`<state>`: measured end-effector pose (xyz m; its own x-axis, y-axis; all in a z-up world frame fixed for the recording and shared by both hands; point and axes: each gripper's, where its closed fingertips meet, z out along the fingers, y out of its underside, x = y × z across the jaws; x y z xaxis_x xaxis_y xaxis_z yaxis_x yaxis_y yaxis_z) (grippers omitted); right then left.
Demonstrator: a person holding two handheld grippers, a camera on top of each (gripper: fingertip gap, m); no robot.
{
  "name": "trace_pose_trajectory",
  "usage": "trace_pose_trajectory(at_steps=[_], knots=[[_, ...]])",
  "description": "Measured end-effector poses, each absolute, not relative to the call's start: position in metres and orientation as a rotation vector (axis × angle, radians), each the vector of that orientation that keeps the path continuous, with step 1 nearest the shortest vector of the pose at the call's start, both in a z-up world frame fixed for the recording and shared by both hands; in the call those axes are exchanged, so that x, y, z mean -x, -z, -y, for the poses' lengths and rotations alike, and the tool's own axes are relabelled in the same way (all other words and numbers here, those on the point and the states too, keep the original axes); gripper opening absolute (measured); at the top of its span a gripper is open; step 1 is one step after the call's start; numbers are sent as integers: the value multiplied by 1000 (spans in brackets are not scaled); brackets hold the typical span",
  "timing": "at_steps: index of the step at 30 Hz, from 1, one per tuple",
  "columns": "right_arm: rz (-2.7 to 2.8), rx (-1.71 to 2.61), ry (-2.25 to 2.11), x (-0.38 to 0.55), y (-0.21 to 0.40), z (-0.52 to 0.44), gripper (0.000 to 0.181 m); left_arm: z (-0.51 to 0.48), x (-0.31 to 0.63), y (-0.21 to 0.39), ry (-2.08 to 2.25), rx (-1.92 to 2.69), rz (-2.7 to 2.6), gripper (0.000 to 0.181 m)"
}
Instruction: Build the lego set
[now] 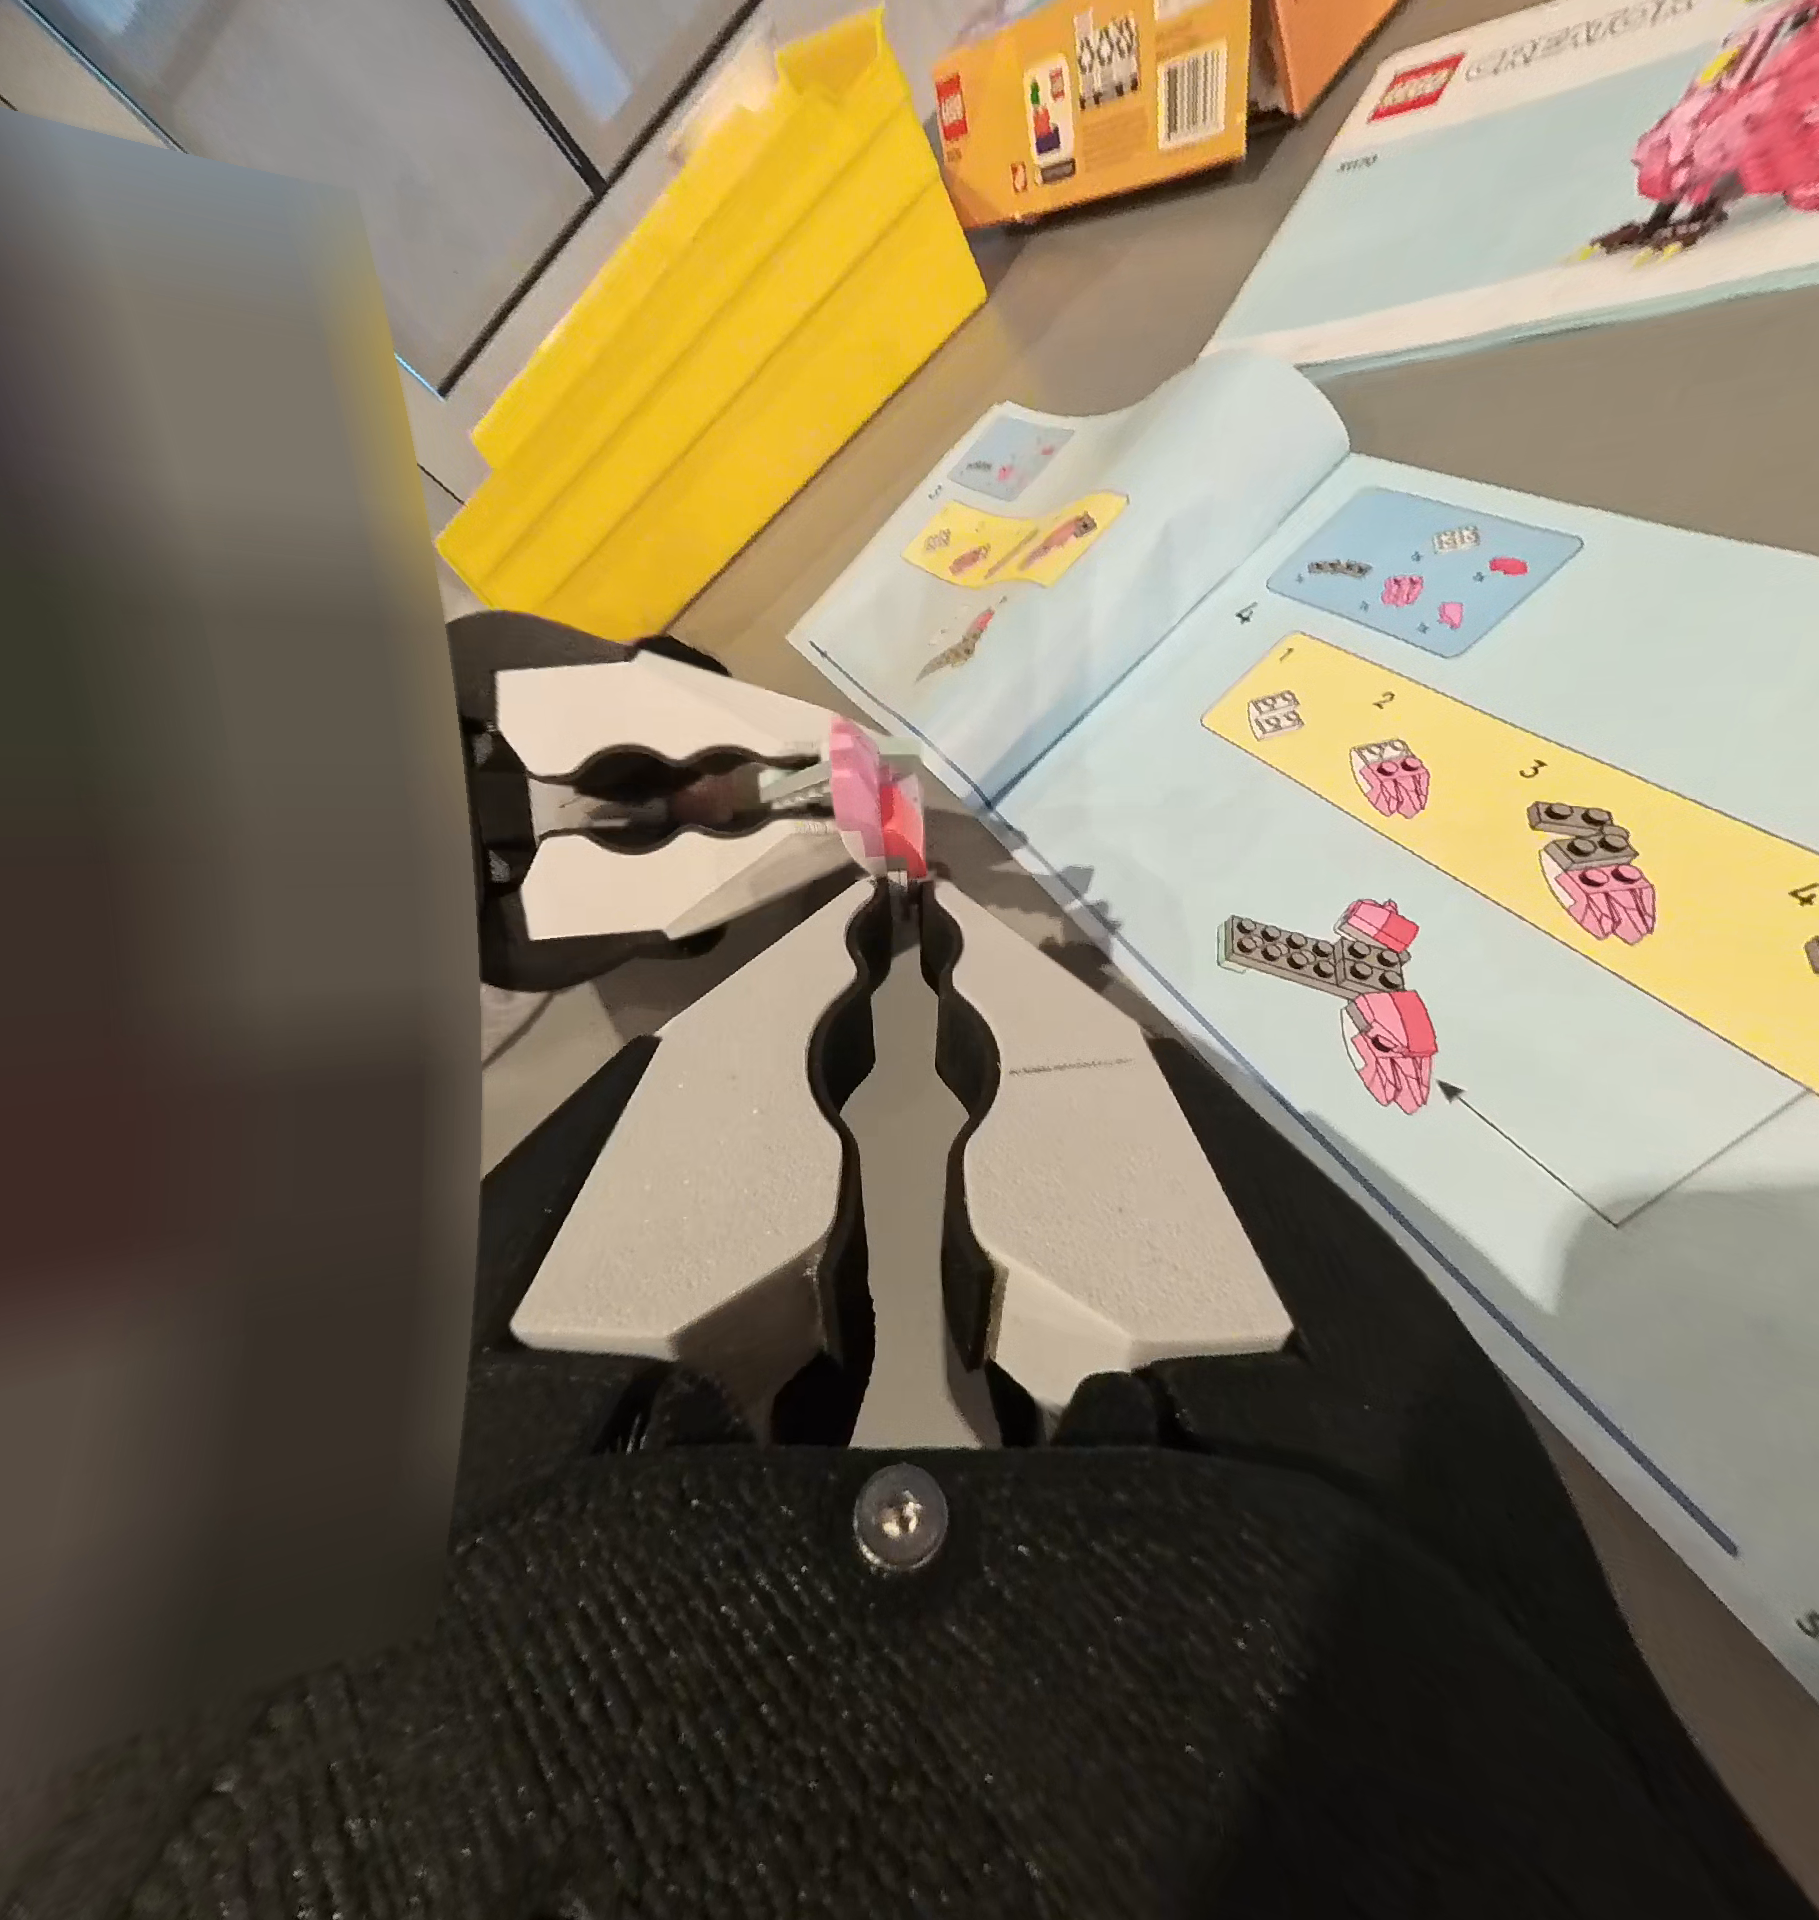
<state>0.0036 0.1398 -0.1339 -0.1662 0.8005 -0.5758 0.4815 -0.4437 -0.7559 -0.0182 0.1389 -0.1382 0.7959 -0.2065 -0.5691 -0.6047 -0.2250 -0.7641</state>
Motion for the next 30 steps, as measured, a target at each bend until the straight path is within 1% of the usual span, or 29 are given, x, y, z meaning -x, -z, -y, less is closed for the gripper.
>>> trace_pose_trajectory(at_steps=[6, 9, 12, 15, 21, 24, 30], knots=[[1467, 1805, -1611, -4, 133, -143, 2, -138, 24, 130, -294, 1804, -510, 7], [1507, 1740, -1442, -3, 136, -152, 2, -139, 29, 127, -263, 1804, -454, 7], [1615, 1547, -1082, -3, 140, -165, 2, -139, 35, 124, -239, 1804, -401, 7], [1756, 1209, -746, 0, 141, -160, 2, -139, 40, 121, -225, 1799, -354, 7], [2000, 692, -366, 1, 167, -126, 3, -138, 47, 118, -209, 1792, -302, 7], [2049, 640, -202, 0, 180, -134, 3, -138, 47, 118, -205, 1791, -299, 7], [2055, 580, -167, -4, 179, -134, 5, -138, 46, 119, -202, 1795, -308, 7]])
